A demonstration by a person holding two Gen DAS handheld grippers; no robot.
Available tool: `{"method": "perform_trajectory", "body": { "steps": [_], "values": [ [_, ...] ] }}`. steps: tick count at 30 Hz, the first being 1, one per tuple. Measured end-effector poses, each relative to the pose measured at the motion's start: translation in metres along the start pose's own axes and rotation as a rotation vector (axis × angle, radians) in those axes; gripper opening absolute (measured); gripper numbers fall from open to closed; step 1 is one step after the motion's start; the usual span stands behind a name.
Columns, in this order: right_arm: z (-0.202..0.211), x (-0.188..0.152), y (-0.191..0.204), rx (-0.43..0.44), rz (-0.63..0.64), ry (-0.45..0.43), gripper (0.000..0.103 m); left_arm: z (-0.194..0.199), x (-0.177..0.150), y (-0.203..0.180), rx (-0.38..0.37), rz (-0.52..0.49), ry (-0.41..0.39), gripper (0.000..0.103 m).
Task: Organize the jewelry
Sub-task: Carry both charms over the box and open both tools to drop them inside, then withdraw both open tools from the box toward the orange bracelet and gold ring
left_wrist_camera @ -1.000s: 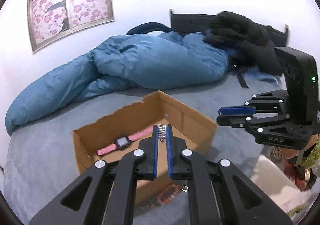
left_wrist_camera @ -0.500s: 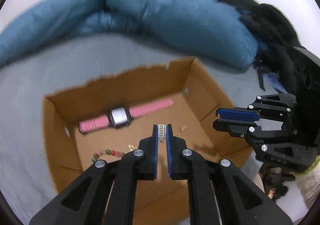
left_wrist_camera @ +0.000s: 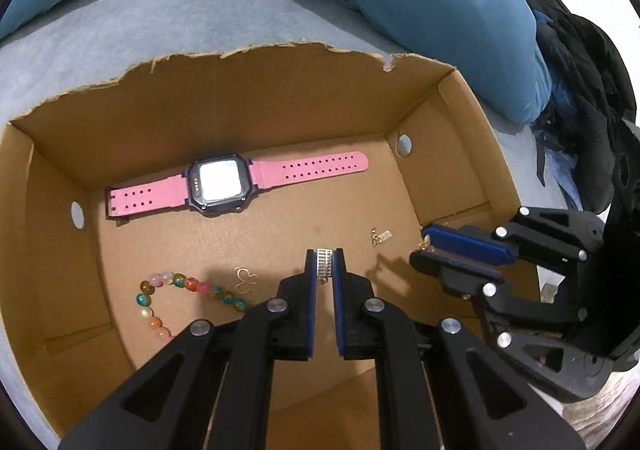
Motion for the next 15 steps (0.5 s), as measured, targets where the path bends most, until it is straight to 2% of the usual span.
{"method": "perform_trajectory", "body": {
  "steps": [9,11,15],
  "values": [
    [-0.0060,0.0058,-0.0044,0.041,-0.048,0.003,0.014,-0.0020,0.0090,0.0071,0.003,0.030,-0.014,0.007],
    [-0.0066,0.0067,-0.0061,0.051,-0.065,0.002,0.019,-0.0013,0.0089,0.0084,-0.001,0.039,-0.020,0.008],
    [-0.0033,0.0099,-0.0096,0.082,-0.102,-0.017,0.021,0.0030,0.0078,0.0091,0.001,0.041,-0.046,0.015]
  ]
}}
Point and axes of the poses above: each gripper's, at about its wrist camera, not at the fingertips, and z roughly against the way its jaws point, y to its left, x to its top, the point moved 6 cm from there along -z, roughly the way its jaws point, and after that the axes turned 8 degrees about -x, right-handed, at the moved point
